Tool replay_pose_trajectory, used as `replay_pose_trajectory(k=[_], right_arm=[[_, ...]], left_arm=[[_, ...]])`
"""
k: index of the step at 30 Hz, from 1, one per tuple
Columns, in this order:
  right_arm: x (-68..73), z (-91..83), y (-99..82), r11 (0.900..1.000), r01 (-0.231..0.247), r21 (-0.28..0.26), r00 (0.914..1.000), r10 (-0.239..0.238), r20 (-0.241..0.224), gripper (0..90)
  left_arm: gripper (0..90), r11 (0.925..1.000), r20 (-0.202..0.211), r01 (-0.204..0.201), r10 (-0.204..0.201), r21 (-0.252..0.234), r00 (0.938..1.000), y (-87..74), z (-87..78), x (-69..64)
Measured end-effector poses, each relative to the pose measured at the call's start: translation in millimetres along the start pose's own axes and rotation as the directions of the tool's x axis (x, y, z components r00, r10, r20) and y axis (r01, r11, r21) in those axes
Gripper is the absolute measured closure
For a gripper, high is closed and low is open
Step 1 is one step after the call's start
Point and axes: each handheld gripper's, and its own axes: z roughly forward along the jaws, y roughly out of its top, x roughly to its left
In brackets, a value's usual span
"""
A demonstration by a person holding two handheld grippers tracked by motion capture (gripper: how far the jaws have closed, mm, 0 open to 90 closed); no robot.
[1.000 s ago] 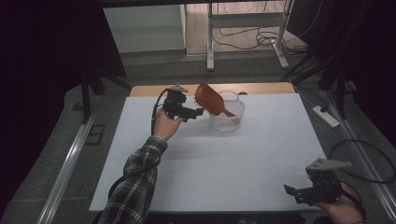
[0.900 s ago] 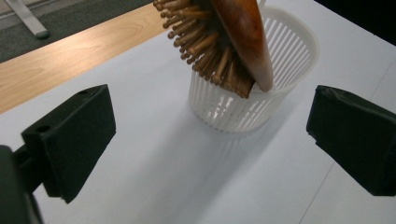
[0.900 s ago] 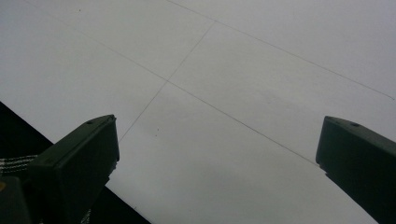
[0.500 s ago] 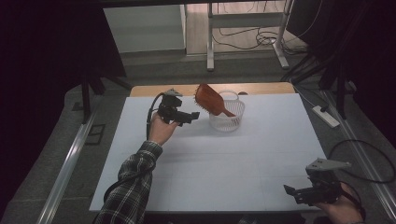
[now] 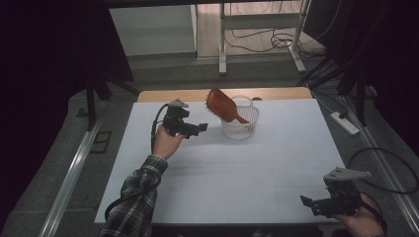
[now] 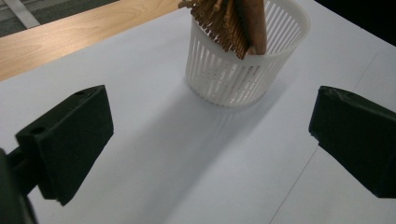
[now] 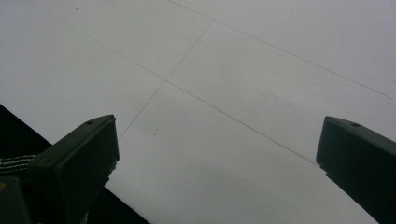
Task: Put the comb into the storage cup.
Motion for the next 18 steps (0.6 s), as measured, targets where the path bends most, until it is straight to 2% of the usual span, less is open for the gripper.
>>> replay_pose_trajectory(k=[18], right_arm=[[-0.1, -0.6, -0.3, 1.0, 0.0, -0.005, 1.0, 0.0, -0.001, 0.0]], left_arm=[[0.0, 0.9997, -0.02, -0.018, 0.018, 0.016, 0.9996, -16.3, -9.9, -5.0]])
